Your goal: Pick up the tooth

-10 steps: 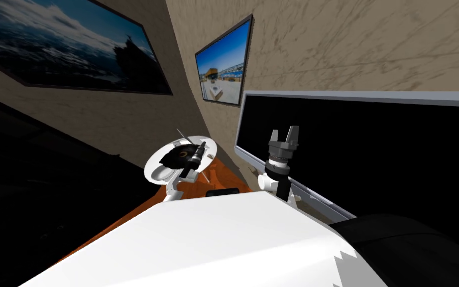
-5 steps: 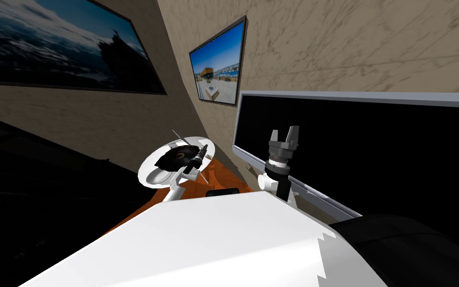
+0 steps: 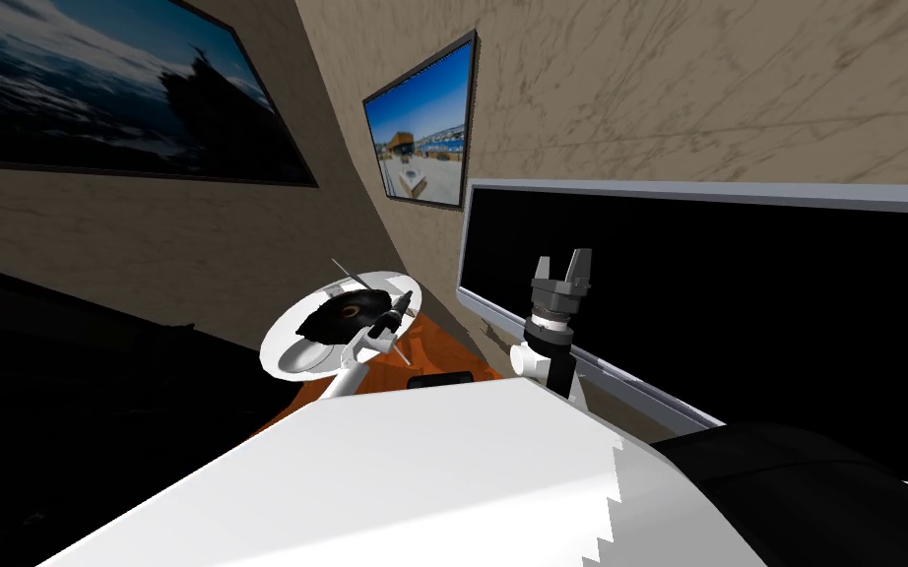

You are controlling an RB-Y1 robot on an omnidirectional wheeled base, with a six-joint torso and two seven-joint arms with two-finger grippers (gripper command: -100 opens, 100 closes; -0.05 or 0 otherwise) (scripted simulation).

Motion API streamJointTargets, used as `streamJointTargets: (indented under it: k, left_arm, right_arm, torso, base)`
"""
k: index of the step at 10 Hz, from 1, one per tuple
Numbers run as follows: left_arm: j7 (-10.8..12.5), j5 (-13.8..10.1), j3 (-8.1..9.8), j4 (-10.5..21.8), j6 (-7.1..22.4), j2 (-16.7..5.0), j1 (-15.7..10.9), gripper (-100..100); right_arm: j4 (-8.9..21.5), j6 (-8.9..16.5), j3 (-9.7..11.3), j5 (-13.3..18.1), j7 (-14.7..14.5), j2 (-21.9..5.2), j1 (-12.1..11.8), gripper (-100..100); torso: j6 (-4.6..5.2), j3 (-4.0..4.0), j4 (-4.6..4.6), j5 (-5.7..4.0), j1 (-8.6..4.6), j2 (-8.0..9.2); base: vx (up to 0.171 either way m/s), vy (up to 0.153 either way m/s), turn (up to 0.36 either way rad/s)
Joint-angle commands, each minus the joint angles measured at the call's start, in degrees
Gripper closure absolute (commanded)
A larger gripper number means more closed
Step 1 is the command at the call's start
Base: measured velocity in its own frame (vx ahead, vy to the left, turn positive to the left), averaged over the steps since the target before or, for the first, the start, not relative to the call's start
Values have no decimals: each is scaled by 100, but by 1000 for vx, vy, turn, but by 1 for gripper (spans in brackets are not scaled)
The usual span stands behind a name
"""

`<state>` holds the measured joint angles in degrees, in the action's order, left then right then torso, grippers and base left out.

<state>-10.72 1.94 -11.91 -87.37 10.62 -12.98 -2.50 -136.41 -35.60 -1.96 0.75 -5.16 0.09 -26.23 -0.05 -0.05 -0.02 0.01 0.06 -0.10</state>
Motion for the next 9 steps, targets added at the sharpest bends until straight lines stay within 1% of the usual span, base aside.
streamJointTargets:
  k: [1, 2, 3, 4, 5, 6, 7, 8, 9]
  left_arm:
    - [13, -39, -3, 160, 39, -48, -61, -100]
    - [-28, -106, -38, 412, 317, -85, -243, -100]
    - [-28, -106, -38, 483, 332, -85, -243, -100]
    - [-71, -177, -70, 714, 585, -120, -420, -100]
    - [-71, -177, -70, 805, 618, -120, -420, -100]
    - [-115, -250, -96, 1063, 805, -153, -589, -100]
    - [-115, -250, -96, 1123, 896, -153, -589, -100]
    - [-159, -325, -118, 1332, 1094, -184, -749, -100]
    - [-159, -325, -118, 1434, 1165, -184, -749, -100]
  right_arm:
    - [0, 0, 0, 0, 0, 0, 0, 0]
    - [0, 0, 0, 0, 0, 0, 0, 0]
    - [0, 0, 0, 0, 0, 0, 1, 0]
    - [0, 0, 0, 0, 0, 0, 0, 0]
    - [0, 0, 0, 0, 0, 0, 0, 0]
    - [0, 0, 0, 0, 0, 0, 0, 0]
    - [0, 0, 0, 0, 0, 0, 0, 0]
    - [0, 0, 0, 0, 0, 0, 0, 0]
    - [0, 0, 0, 0, 0, 0, 0, 0]
  torso:
    - [0, 0, 0, 0, 0, 0]
    - [-1, 1, 1, 0, -1, 2]
    - [3, 0, 0, -1, -2, -1]
    - [0, -1, -1, 0, -1, -2]
    - [1, -2, 0, 0, 0, -4]
    - [0, -3, -1, 0, 0, -4]
    - [2, -3, -1, 0, -1, -5]
    - [-1, -3, -1, 0, 1, -5]
    - [2, -3, -1, 0, 0, -6]
  base:
    - [7, 3, 11]
    - [18, 1, -160]
    - [20, 9, -74]
    - [28, 6, -121]
    - [26, 11, -65]
    - [29, 7, -140]
    - [27, 11, -78]
    - [27, 11, -146]
    - [24, 14, -68]
